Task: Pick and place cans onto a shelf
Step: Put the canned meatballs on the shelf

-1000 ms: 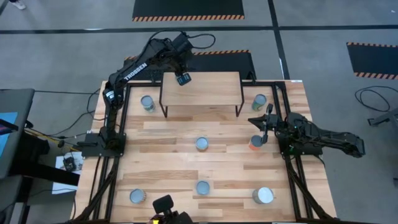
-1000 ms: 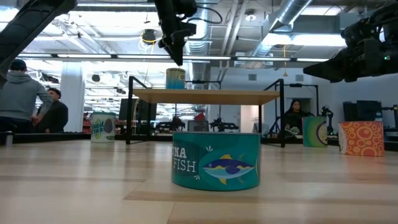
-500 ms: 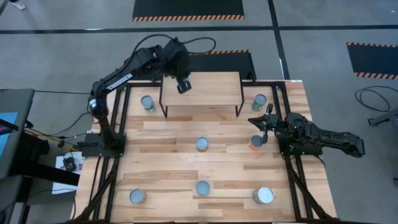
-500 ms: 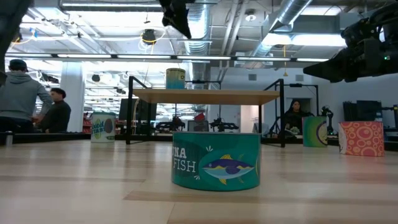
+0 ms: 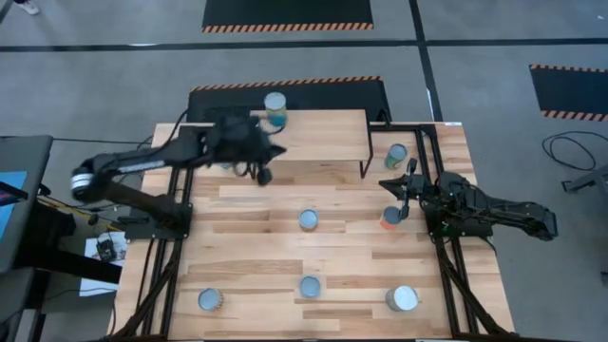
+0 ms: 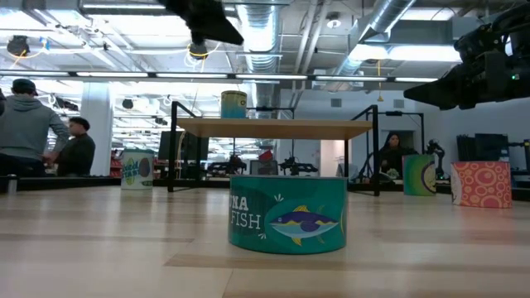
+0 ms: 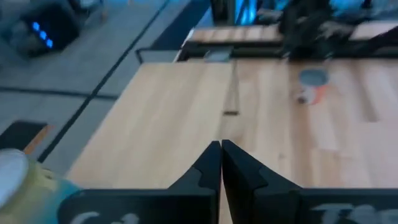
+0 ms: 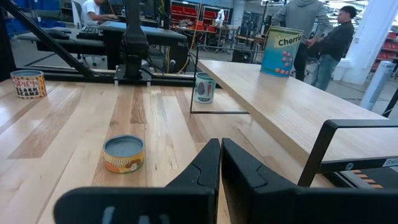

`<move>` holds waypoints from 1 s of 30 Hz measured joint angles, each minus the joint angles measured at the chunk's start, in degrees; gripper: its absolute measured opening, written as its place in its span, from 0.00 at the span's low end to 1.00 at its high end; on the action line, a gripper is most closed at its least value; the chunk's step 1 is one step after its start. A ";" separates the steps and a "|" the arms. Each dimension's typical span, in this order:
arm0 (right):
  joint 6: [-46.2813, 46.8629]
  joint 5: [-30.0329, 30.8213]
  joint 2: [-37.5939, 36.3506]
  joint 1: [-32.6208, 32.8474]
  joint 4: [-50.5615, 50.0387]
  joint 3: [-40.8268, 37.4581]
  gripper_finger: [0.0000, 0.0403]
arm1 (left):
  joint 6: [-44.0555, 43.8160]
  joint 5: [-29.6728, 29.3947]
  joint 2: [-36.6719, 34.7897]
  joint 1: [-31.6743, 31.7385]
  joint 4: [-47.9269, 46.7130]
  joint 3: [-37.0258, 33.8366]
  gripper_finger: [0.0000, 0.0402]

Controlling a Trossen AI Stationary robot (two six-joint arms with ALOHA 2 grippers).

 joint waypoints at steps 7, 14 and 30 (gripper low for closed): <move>0.00 -0.01 0.00 0.01 -0.02 0.00 0.09 | -1.86 -0.44 -11.60 -6.43 26.23 -21.43 0.01; 0.00 -0.01 -0.02 0.01 0.00 -0.02 0.09 | -4.73 -0.60 -15.94 -10.66 44.14 -35.46 0.00; 3.92 0.06 0.00 0.01 1.85 -0.16 0.09 | -2.23 1.52 -16.32 -13.70 60.96 -43.75 0.00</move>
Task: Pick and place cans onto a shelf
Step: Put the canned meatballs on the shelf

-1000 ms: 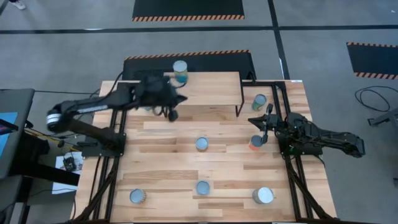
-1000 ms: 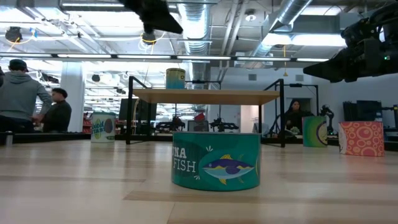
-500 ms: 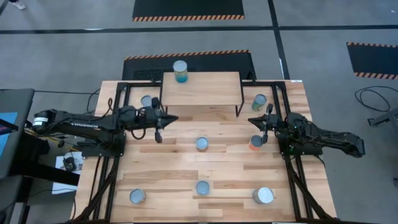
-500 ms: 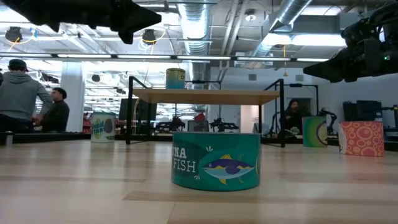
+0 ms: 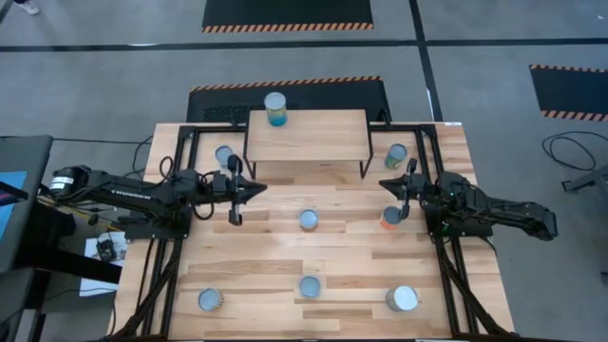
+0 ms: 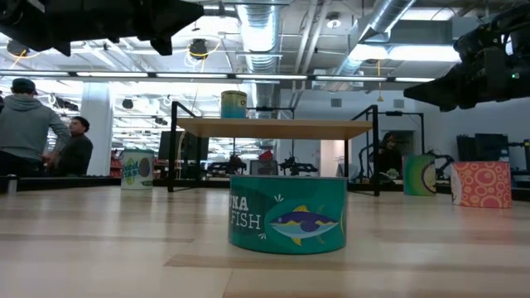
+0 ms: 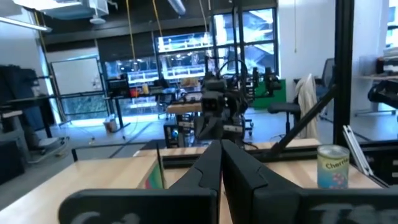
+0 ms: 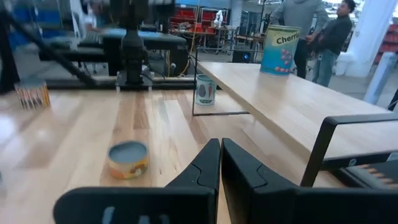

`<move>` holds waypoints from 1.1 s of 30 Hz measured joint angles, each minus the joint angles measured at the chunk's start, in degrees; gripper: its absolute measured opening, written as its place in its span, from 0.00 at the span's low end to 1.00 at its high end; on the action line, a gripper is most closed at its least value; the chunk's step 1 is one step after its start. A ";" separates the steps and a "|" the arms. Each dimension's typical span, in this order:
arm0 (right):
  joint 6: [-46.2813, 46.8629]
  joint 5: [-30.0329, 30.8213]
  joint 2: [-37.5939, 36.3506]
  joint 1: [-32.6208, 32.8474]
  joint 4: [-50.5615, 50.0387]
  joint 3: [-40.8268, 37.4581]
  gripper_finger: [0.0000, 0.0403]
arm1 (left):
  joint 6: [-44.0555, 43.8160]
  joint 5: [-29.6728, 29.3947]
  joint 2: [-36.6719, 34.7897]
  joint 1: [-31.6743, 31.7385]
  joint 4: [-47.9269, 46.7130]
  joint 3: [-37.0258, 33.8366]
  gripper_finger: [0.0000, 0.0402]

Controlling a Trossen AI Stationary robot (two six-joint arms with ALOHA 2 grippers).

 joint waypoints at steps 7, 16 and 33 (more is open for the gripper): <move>6.83 -0.11 -0.03 0.00 7.47 0.02 0.09 | 0.37 -0.07 0.02 0.02 -0.21 -0.35 0.00; 8.89 3.89 0.05 6.31 -0.32 0.09 0.02 | 0.49 -0.15 0.02 0.02 -0.65 -0.35 0.00; 27.54 33.81 18.17 38.57 -22.35 13.01 0.02 | -1.05 -0.15 0.02 0.02 -1.08 -0.31 0.00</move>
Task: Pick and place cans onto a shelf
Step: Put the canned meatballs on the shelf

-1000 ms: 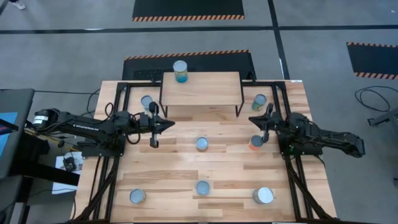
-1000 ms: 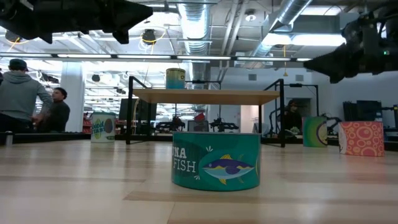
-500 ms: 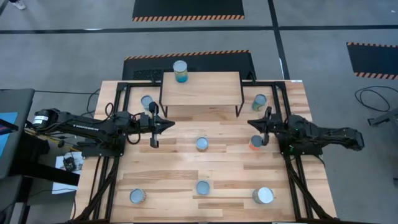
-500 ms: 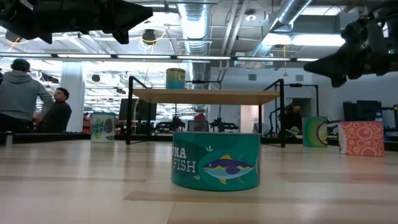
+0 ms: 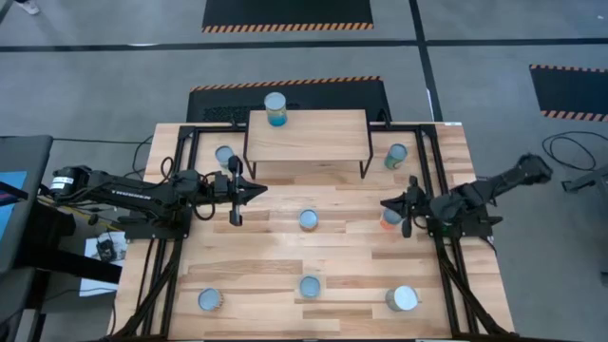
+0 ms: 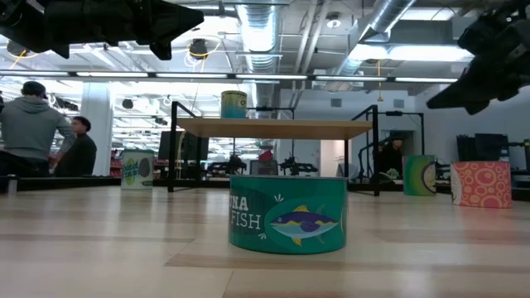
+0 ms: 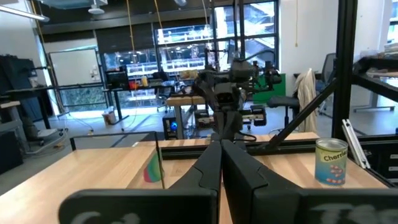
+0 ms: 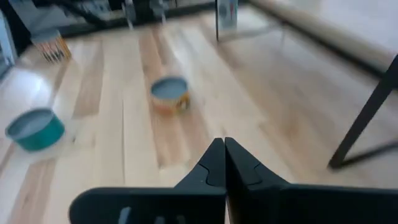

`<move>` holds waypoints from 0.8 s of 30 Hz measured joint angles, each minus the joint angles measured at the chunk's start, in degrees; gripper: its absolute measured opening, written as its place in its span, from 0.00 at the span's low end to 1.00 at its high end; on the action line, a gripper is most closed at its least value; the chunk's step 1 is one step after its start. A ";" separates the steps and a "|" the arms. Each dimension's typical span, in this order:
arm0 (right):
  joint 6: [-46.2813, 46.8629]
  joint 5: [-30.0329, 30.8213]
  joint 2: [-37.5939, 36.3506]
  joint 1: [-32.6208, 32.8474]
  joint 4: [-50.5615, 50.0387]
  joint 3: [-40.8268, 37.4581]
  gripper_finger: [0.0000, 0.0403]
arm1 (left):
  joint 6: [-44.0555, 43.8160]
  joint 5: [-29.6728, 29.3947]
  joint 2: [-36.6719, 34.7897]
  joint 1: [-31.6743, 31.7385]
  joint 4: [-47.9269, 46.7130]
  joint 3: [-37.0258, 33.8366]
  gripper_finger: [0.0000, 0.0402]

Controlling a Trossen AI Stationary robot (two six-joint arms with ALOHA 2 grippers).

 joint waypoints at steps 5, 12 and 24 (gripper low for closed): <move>13.21 0.95 10.06 3.91 -10.40 6.53 0.04 | 0.00 -1.62 0.00 0.00 0.02 0.00 0.00; 31.36 0.23 22.93 2.79 -27.04 15.47 0.13 | 0.00 -2.17 0.00 0.00 -0.42 0.00 0.00; 35.75 -7.22 38.18 -2.01 -27.44 16.62 0.39 | 0.00 -2.21 0.00 0.00 -0.70 0.02 0.00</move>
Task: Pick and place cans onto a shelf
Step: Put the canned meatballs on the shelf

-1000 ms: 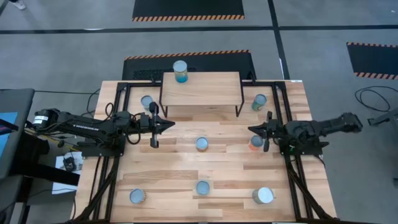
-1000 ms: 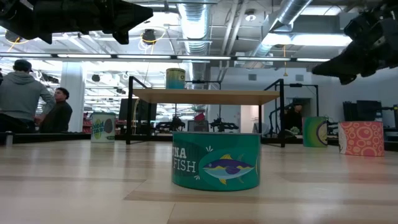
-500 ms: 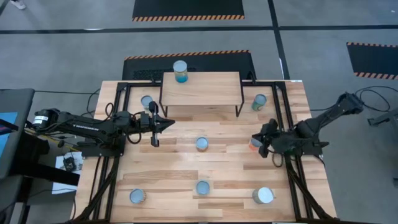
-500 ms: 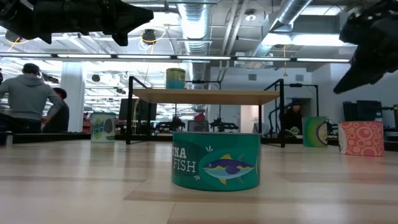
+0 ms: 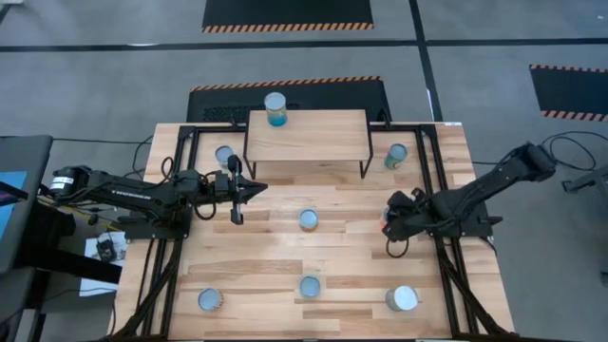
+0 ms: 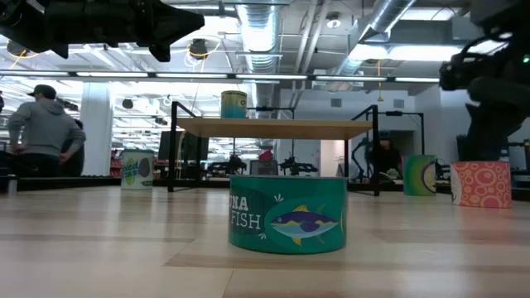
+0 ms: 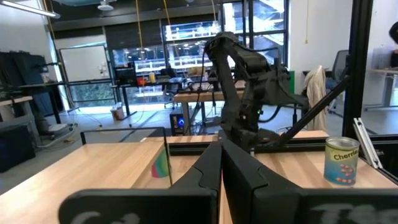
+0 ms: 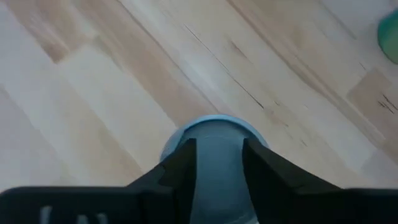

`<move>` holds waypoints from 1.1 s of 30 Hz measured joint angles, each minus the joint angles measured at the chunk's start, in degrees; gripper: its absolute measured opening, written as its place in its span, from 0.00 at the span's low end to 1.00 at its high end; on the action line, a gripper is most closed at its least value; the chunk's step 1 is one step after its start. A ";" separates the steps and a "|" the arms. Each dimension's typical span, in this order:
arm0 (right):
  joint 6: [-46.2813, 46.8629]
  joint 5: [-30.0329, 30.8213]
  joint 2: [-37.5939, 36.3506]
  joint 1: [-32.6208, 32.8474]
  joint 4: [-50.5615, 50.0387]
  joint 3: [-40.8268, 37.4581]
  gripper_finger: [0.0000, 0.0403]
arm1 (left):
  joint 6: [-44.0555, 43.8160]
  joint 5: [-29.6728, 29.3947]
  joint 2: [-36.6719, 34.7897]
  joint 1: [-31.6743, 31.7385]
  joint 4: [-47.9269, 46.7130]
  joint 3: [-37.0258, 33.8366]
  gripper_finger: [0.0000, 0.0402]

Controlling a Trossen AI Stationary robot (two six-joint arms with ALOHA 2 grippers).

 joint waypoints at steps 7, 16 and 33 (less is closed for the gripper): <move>-0.18 -3.29 3.68 -3.01 2.87 0.24 0.48 | 0.00 0.00 0.00 0.04 -0.08 0.00 0.00; -0.77 -4.75 3.97 -4.11 0.99 2.62 0.48 | 0.10 -0.01 0.02 0.04 -0.13 0.02 0.00; -3.03 -6.00 6.33 -3.89 4.46 5.11 0.47 | 0.63 -0.17 0.02 0.04 -0.15 0.02 0.00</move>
